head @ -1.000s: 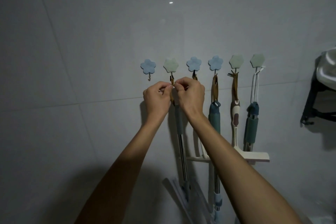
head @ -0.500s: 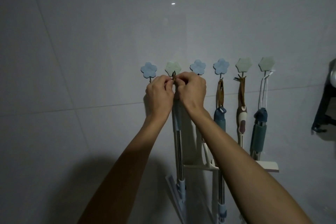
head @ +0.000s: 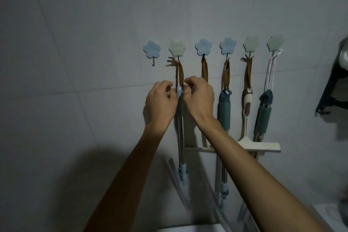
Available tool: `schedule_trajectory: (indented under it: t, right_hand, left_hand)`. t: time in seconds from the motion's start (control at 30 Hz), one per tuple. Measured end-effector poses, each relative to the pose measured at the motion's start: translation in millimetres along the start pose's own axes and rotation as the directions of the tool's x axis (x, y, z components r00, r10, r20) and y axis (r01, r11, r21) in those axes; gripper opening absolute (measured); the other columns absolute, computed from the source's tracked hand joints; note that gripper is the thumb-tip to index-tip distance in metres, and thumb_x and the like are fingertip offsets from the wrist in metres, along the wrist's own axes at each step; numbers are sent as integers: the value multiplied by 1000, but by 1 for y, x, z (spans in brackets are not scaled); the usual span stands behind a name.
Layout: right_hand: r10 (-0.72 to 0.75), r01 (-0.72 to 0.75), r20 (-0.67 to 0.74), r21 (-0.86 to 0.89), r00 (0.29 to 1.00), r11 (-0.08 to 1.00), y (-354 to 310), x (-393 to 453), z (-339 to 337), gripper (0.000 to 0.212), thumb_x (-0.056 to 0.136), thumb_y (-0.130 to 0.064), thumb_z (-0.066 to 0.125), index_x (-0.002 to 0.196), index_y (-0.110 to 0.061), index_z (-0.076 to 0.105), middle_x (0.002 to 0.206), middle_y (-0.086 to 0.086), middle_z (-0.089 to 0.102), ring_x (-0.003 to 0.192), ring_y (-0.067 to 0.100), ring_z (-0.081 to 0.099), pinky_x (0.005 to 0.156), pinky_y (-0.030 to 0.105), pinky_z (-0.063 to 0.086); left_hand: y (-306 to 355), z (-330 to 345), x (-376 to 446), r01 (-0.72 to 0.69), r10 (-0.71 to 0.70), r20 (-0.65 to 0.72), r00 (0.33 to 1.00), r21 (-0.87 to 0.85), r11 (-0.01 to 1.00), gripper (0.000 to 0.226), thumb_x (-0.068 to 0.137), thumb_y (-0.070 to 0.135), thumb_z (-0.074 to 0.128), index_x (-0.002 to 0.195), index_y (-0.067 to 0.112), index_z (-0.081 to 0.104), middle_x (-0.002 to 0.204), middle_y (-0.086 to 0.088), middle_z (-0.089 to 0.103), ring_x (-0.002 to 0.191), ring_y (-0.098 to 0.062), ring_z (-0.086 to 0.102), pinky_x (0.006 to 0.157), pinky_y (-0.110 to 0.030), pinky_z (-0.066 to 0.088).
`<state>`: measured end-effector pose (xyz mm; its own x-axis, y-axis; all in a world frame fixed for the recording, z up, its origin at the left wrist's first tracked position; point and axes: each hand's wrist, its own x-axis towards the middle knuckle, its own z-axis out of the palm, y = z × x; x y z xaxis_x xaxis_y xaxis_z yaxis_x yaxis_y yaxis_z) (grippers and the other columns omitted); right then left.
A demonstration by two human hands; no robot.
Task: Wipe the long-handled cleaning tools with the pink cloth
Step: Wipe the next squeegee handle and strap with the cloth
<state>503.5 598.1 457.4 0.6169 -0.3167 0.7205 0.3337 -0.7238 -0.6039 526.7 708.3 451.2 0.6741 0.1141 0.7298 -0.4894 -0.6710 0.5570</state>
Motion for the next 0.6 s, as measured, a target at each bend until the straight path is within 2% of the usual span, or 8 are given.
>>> schedule_trajectory:
  t: [0.07,0.17,0.23,0.3,0.43,0.6]
  right_hand:
    - [-6,6,8,-9,1000,1000,6,-16,-1,25,94,-12,58,117,-13,69,112,9,69,98,21,65,85,32,52]
    - [-21,22,15,-32,1000,999,13,-42,-4,30,92,-11,60,120,-10,69,115,10,69,103,23,64,92,42,53]
    - [-28,30,35,-77,999,997,18,-60,-8,34,91,-12,61,124,-9,68,120,10,68,109,23,62,99,42,49]
    - [-5,14,66,-132,998,991,25,-80,-12,39,91,-16,61,130,-11,65,125,9,65,115,24,59,105,41,43]
    - [45,-17,117,-229,992,973,43,-119,-19,45,88,-17,63,133,-14,62,128,10,62,117,28,57,104,43,43]
    - [100,-35,176,-338,979,940,57,-169,-30,45,86,-17,67,131,-15,63,132,14,60,124,31,54,108,46,39]
  left_hand:
    - [-10,-1,-20,2,-2,32,999,11,1000,25,97,25,60,120,19,66,113,0,65,91,-10,59,74,-22,41]
    - [-27,-2,-48,1,-1,38,999,-17,1000,27,96,23,61,122,18,65,119,-2,64,99,-15,65,80,-23,48]
    - [-39,-1,-68,8,-7,29,1000,-22,1000,28,95,23,61,122,16,66,121,-3,64,103,-19,66,86,-31,56]
    - [-51,0,-90,-7,7,16,1000,-13,1000,31,95,25,59,122,13,67,121,-5,64,104,-22,67,84,-40,59]
    - [-70,-1,-131,-82,82,-33,996,16,997,29,91,17,63,116,6,71,117,-14,67,97,-29,69,76,-44,60]
    - [-76,-10,-171,-140,135,80,988,67,988,34,87,13,70,120,6,70,126,-20,64,108,-35,65,84,-46,59]
